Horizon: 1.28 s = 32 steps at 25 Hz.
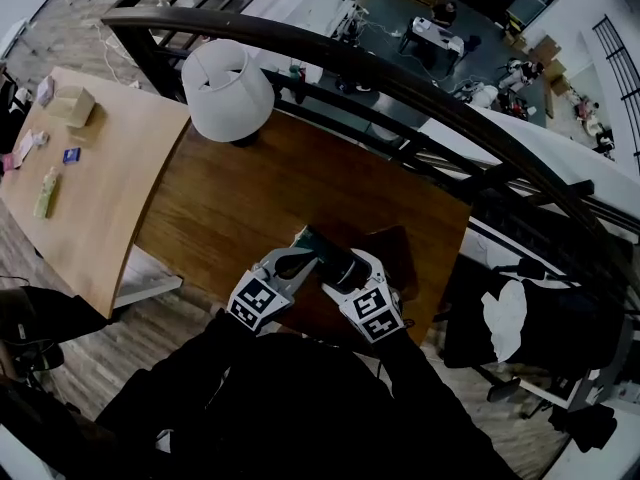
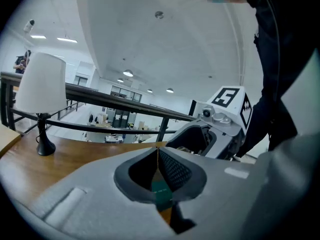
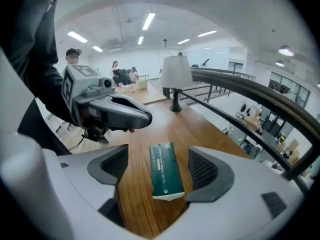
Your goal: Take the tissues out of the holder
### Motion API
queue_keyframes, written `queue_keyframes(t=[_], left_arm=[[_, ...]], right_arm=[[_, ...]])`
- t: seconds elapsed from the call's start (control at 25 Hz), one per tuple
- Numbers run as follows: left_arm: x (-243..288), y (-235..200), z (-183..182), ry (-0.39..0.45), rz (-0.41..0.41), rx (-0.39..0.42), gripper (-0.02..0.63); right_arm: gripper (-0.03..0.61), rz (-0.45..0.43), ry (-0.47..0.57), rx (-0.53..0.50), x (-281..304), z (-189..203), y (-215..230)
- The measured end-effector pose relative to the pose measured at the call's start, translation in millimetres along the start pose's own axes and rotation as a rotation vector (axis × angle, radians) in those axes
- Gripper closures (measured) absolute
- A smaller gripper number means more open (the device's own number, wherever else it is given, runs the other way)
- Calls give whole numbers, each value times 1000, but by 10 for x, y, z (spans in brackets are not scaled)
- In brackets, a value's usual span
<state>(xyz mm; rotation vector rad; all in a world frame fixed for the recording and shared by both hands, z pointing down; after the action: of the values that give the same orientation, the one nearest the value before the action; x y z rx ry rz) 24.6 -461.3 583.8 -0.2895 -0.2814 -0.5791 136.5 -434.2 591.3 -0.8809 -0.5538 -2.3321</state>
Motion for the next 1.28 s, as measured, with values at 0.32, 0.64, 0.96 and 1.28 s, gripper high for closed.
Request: queue_keyframes(t=[0.32, 0.64, 0.96, 1.28], left_arm=[[-170, 589, -438, 63, 94, 0, 603], [-329, 1221, -933, 149, 180, 50, 603], [-466, 1627, -1217, 189, 195, 78, 603], [-506, 1836, -1252, 206, 187, 104, 603]], right_arm=[[337, 22, 342, 155, -935, 45, -142], [572, 65, 611, 80, -1663, 44, -418], [572, 55, 709, 33, -2062, -27, -606], [572, 60, 712, -1, -2218, -7, -674]])
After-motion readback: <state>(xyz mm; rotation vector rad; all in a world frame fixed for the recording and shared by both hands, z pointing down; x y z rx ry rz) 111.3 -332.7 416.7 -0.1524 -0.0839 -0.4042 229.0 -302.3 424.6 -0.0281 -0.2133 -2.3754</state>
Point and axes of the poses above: the fingertips, and each gripper's own axes: x forward along the fingers, y to its right, z out of its underside, the point moved 6 cm from there along -x, backward along the fingers, and after that the axes turned 8 degrees about -z, right-handed, at the moved point
